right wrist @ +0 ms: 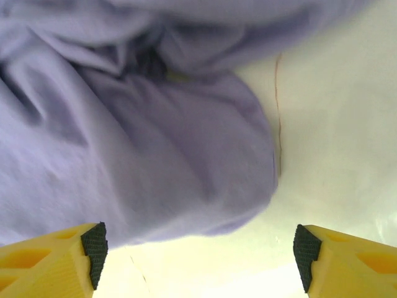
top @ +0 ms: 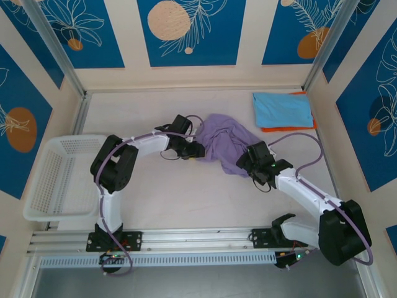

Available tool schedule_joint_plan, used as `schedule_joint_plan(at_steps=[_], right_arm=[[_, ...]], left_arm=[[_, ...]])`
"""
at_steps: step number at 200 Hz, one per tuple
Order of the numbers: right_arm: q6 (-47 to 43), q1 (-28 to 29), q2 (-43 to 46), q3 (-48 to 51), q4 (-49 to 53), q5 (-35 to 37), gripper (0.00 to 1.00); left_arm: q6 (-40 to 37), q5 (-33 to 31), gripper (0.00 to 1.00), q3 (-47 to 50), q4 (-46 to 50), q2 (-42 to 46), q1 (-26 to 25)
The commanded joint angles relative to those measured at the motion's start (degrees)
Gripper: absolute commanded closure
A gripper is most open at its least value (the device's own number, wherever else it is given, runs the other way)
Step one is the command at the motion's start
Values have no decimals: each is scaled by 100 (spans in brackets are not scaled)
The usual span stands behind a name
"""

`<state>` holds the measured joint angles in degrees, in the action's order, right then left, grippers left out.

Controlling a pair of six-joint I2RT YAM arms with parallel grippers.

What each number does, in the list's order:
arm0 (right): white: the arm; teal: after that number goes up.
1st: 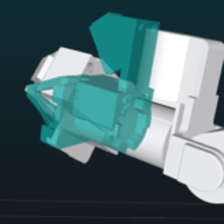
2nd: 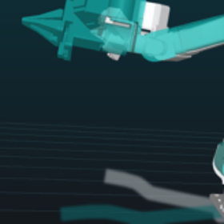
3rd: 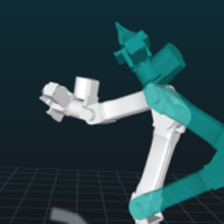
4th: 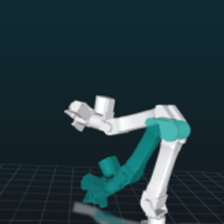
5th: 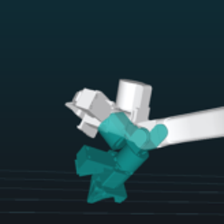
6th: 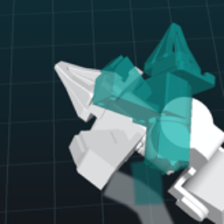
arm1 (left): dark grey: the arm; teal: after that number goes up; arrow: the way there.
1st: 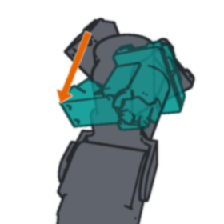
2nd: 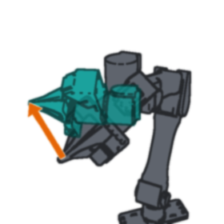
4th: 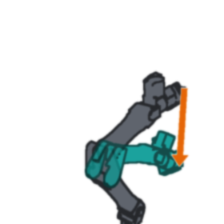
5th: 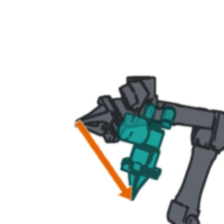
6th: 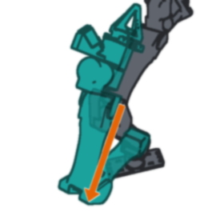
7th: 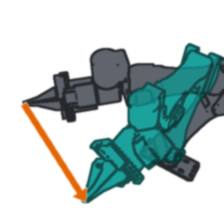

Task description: Fold and stack the t-shirts

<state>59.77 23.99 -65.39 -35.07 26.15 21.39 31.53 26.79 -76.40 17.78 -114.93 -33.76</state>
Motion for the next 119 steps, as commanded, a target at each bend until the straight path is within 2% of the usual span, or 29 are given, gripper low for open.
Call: schedule_joint_plan(at_steps=[1, 16, 29, 49, 65, 83, 99, 119], right_arm=[[125, 67, -175, 89, 155, -554, 23], [104, 115, -395, 83, 59, -541, 26], [-129, 101, -648, 21, -153, -513, 30], [-474, -50, -1091, -256, -266, -604, 45], [-734, -226, -1339, -331, -490, -756, 62], [-900, -373, -1589, -394, -615, -861, 69], [-1065, -408, -1732, -496, -583, -908, 88], [-1176, -320, -1394, -487, -517, -924, 95]], left_arm=[[100, 279, 79, 7, -435, 25, -30], [122, 242, 94, 90, -494, 165, -41], [100, 198, 100, 174, -554, 348, -60], [68, 137, 100, 281, -576, 621, -107], [73, 146, 100, 336, -545, 840, -133], [57, 91, 100, 436, -495, 1103, -163], [55, 48, 100, 536, -487, 1339, -165], [82, 32, 100, 643, -429, 1671, -164]])
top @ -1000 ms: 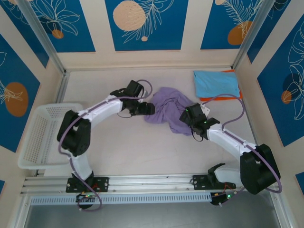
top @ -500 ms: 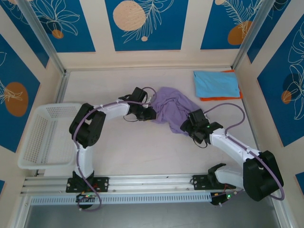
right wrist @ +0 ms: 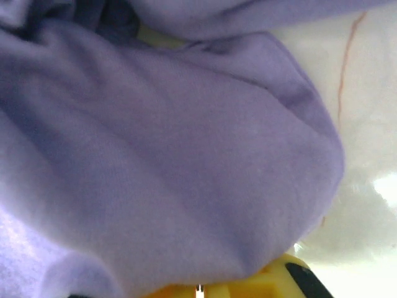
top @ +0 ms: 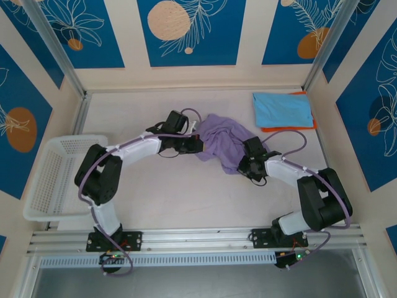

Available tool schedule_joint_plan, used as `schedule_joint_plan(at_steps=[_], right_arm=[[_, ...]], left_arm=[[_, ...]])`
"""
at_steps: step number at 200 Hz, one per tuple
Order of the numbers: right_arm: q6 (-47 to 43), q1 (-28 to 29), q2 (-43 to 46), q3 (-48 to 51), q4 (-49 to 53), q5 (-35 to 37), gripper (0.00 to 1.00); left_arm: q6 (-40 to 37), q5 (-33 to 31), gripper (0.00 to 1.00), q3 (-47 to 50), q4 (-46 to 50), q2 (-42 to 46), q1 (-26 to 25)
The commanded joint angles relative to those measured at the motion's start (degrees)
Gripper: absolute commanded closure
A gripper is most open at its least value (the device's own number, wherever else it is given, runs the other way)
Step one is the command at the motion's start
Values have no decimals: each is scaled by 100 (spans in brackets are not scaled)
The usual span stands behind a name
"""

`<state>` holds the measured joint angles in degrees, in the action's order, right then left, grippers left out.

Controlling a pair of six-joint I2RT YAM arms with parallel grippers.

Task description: Fold and stack the t-shirts

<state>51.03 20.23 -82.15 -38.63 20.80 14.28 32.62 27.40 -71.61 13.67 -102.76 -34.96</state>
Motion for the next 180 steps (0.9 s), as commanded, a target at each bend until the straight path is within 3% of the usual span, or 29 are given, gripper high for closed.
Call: schedule_joint_plan(at_steps=[1, 16, 95, 116, 159, 180], right_arm=[[-307, 67, 311, -129, 16, -215, 95], [-399, 216, 816, -167, 117, -148, 100], [-1200, 983, 3302, -1254, 959, -420, 100], [-1430, 1269, 3887, -1617, 987, -456, 100], [-1553, 1483, 4170, -2417, 1164, -550, 100], [-1487, 1475, 3902, -2662, 1284, -284, 100]], left_arm=[[-23, -27, 100, 174, -12, 478, -45], [-13, -59, 100, 260, 44, 836, -52], [22, -523, 100, 222, 381, 3410, -301], [-45, -836, 96, 2, 492, 4137, -401], [-169, -1404, 90, -528, 888, 4844, -408], [-224, -2176, 89, -643, 1231, 4768, -410]])
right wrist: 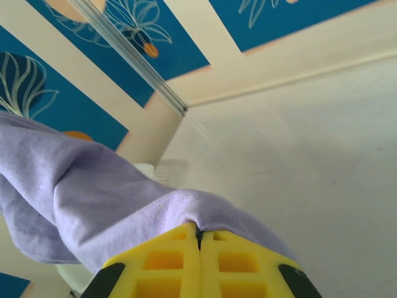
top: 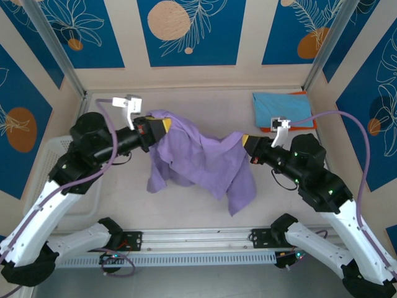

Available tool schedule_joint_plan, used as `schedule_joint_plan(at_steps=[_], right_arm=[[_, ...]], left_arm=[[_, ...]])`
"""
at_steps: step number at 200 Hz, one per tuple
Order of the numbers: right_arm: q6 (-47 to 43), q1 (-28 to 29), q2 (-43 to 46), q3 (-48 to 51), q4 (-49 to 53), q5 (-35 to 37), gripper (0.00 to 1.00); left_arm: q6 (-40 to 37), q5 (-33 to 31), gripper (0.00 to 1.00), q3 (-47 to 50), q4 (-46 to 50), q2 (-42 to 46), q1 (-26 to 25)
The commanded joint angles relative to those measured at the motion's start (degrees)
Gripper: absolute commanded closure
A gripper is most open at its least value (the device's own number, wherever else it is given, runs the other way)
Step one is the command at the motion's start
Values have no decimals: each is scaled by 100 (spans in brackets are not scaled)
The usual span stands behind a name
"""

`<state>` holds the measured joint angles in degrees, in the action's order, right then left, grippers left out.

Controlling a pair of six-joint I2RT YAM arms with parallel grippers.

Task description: Fold and stack the t-shirts

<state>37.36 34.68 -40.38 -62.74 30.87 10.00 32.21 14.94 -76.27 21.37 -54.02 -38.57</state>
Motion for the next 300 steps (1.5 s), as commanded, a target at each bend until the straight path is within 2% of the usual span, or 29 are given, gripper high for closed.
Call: schedule_joint_plan(at_steps=[1, 16, 32, 40, 47, 59, 69, 85, 91, 99, 137, 160, 197, 212, 235, 267, 300], right_arm=[[-118, 31, -298, -263, 286, 174, 100], [-32, -8, -743, -467, 590, 693, 100], [150, -278, -1498, -827, 1148, 1061, 100], [237, -482, -1889, -911, 1313, 1038, 100], [321, -741, -2203, -956, 1396, 898, 100], [466, -1165, -2752, -921, 1349, 566, 100], [595, -1565, -3142, -889, 1277, 350, 85], [741, -2052, -3649, -963, 1298, 183, 49], [777, -2206, -3792, -988, 1330, 110, 42], [817, -2365, -3858, -958, 1336, -59, 37], [644, -2260, -3284, 212, 666, -542, 31], [641, -2036, -3195, 941, 656, -916, 32], [798, -1499, -3221, 1615, 540, -830, 34], [840, -1397, -3332, 1676, 490, -805, 36], [860, -1250, -3556, 1655, 507, -730, 38], [934, -1173, -3665, 1736, 504, -535, 40], [998, -1096, -3661, 1816, 451, -688, 47]], left_arm=[[-190, -970, 88, -182, 476, -116, -52], [-215, -1655, 86, -186, 661, -386, -24], [-157, -2260, 79, -191, 846, -881, 66], [-53, -2319, 70, -145, 860, -1179, 215], [111, -2293, 56, -91, 884, -1446, 410], [421, -2066, 40, 88, 791, -1902, 861], [671, -2116, 17, 233, 724, -2256, 1216], [996, -1873, 9, 437, 740, -2751, 1846], [1078, -1744, 9, 543, 701, -2848, 1998], [1146, -1521, 9, 742, 586, -2912, 2114], [1206, -404, 10, 1931, -340, -2803, 2109], [1196, -22, 17, 2359, -588, -2927, 2111], [999, -332, 24, 2410, -563, -3391, 2121], [997, -687, 26, 2454, -670, -3478, 2142], [989, -862, 29, 2416, -790, -3626, 2244], [931, -1273, 27, 2457, -796, -3616, 2323], [795, -1089, 27, 2381, -872, -3867, 2436]])
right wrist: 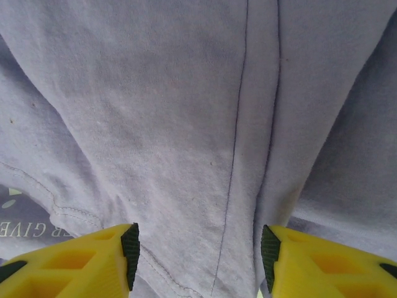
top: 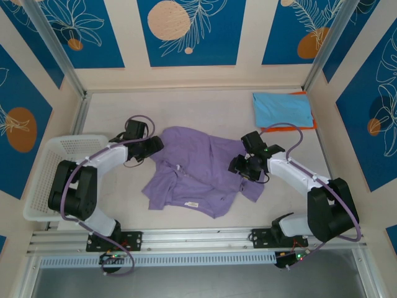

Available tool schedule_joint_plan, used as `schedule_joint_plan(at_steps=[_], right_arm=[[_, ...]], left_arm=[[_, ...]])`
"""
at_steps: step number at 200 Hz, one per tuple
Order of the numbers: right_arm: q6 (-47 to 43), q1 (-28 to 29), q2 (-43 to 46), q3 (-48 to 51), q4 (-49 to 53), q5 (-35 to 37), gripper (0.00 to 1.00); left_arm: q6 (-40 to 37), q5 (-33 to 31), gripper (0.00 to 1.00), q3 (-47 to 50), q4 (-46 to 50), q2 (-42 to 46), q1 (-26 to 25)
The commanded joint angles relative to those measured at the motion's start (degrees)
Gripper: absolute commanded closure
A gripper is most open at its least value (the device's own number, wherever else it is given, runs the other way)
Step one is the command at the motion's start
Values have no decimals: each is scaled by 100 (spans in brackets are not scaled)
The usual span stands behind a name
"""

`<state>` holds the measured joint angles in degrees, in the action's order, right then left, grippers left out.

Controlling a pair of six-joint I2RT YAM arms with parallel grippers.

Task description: Fold and stack the t-shirts

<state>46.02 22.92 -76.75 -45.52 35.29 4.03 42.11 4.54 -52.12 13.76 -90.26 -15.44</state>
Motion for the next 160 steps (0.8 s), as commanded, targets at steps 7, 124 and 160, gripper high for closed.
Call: schedule_joint_plan(at_steps=[7, 124, 160], right_arm=[[148, 127, 8, 96, 50, -95, 48], [599, 891, 917, 438, 625, 176, 49], [738, 1043, 765, 478, 647, 288, 54]], left_arm=[[-226, 35, 28, -44, -163, -303, 150], [-462, 529, 59, -246, -436, -880, 191], [-474, 539, 77, -238, -436, -841, 190]])
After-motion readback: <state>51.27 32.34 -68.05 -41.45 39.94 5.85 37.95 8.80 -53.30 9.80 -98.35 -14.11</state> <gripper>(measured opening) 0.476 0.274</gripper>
